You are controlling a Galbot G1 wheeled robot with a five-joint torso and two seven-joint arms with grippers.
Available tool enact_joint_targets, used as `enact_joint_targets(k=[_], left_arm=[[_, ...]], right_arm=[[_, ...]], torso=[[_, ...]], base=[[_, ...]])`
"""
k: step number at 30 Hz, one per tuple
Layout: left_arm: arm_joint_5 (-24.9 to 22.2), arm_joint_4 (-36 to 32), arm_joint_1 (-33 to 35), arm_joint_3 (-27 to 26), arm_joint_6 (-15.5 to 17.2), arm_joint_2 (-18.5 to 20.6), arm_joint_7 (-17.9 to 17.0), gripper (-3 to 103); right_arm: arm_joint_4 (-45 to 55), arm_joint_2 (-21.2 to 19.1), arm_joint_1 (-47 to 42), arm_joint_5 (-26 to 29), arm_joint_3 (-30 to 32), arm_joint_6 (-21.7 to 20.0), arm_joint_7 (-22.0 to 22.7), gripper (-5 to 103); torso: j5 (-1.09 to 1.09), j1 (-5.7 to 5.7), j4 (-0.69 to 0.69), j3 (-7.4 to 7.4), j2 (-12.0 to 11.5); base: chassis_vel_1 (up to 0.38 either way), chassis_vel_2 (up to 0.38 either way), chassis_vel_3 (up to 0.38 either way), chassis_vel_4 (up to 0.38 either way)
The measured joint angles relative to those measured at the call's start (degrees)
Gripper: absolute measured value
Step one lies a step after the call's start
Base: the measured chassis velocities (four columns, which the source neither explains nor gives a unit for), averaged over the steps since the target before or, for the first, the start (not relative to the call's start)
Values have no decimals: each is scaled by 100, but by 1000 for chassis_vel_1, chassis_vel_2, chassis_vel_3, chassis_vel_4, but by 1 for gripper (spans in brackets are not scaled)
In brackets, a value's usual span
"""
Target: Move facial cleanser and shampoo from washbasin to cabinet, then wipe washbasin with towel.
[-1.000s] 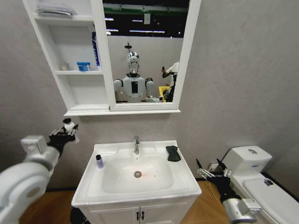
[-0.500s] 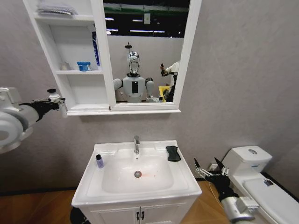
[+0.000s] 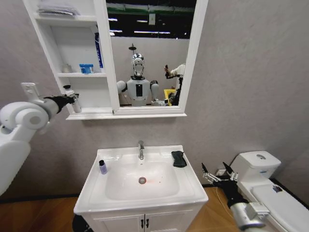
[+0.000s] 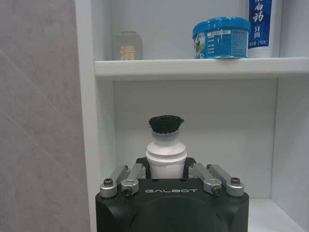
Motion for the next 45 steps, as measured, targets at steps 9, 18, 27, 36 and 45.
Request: enact_joint_targets(k=[9,18,27,36,45], left_arm=[[408,662,-743,608,-108,-359,155,32],[785,1223,-1021,804,-205,-715,181,32],[1000,1396,-907,746,-238,-853,185,32],[1046,1395,-846,687,-214,-983,174,48],[1012,1159,-587,491,-150,-820,164,80]], right_arm=[[-73,-8,-54,100,139,89,-2,100],[-128,39,-75,114,145,152,-1,100],[-162,38,-25,119,159,155,16,100],[-204,23,2,121,177,154,23,100],[-205,25,7,116,163,145,27,100]], torso=[[1,-1,1,-1,0],[-1,-1,1,0,0],[-1,-1,1,0,0],[0,-2,0,-1,1],[-1,-1,1,-1,1]], base=[[0,0,0,0],[0,0,0,0],[0,0,0,0],[0,0,0,0],[0,0,0,0]])
